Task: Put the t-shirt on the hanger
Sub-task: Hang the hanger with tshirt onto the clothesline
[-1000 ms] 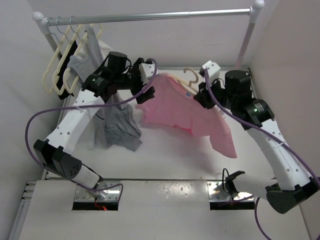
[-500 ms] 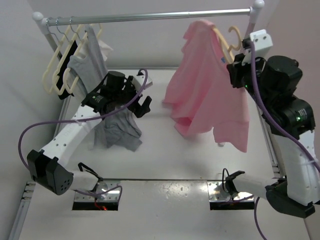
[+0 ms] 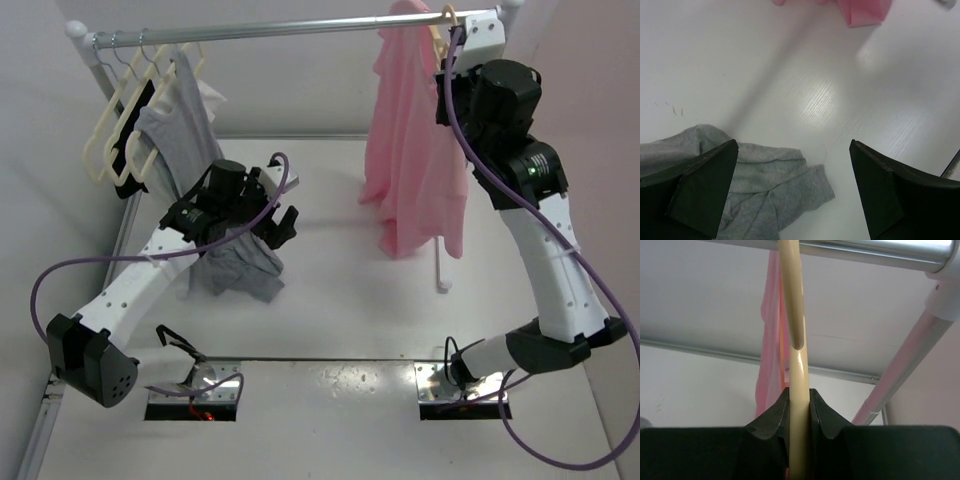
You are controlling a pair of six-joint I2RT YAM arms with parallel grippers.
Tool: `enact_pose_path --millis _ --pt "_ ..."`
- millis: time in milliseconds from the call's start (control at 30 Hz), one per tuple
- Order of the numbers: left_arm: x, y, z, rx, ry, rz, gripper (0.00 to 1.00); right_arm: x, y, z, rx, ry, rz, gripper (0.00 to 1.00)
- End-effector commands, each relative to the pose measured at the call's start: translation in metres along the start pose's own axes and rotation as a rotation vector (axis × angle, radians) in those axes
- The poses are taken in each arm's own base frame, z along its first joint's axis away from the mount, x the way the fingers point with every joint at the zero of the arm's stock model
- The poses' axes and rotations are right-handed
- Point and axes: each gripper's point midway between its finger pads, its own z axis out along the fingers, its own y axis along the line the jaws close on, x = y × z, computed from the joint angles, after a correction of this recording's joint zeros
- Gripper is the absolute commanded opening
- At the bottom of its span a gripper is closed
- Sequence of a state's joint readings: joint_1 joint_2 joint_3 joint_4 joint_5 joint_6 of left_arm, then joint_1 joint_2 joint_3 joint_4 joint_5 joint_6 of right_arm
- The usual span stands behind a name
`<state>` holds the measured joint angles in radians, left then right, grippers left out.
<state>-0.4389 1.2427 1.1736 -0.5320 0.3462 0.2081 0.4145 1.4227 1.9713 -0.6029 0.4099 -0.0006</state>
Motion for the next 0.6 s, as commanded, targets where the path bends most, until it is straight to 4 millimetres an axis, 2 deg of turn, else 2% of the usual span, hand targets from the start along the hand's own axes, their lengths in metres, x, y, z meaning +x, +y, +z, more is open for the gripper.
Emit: enact_pose_path --millis 0,67,133,200,267,400,433,467,500,567 --pt "-0.011 -0.002 -0.007 -0.014 -0.056 0.006 1.00 -0.052 -0.022 -0.001 0.099 -0.170 0.057 0.00" --pt "-0.006 -0.003 -0.006 -0.013 -0.054 -0.004 1.00 -0.051 -0.020 0.004 0.098 -0.165 0.054 0.00" --pt "-0.005 -0.004 -0.007 -0.014 -0.061 -0.012 1.00 -0.040 -0.017 0.012 0.104 -0.131 0.041 0.00" --pt "0.001 -0.006 -0.005 -0.011 -0.048 -0.026 1.00 -0.021 -0.012 0.021 0.110 -0.085 0.036 0.00" --pt "0.001 -0.006 -0.006 -0.012 -0.055 -0.023 1.00 -0.024 -0.019 0.014 0.139 -0.110 0.060 0.00" --pt "-0.002 -0.007 -0.005 -0.006 -0.067 -0.019 1.00 -0.040 -0.024 0.018 0.167 -0.148 0.073 0.00" --pt "-0.004 -0.006 -0.005 -0.009 -0.077 -0.016 1.00 -0.037 -0.022 0.021 0.165 -0.132 0.065 0.00" --pt "-0.001 -0.007 -0.004 -0.007 -0.069 -0.019 1.00 -0.033 -0.021 0.024 0.162 -0.111 0.055 0.00" --pt "-0.005 -0.007 -0.007 -0.011 -0.086 -0.023 1.00 -0.028 -0.019 0.024 0.158 -0.095 0.064 0.00" --pt "-0.001 -0.005 -0.008 -0.018 -0.084 -0.038 1.00 0.005 -0.014 0.028 0.156 -0.013 0.046 0.00"
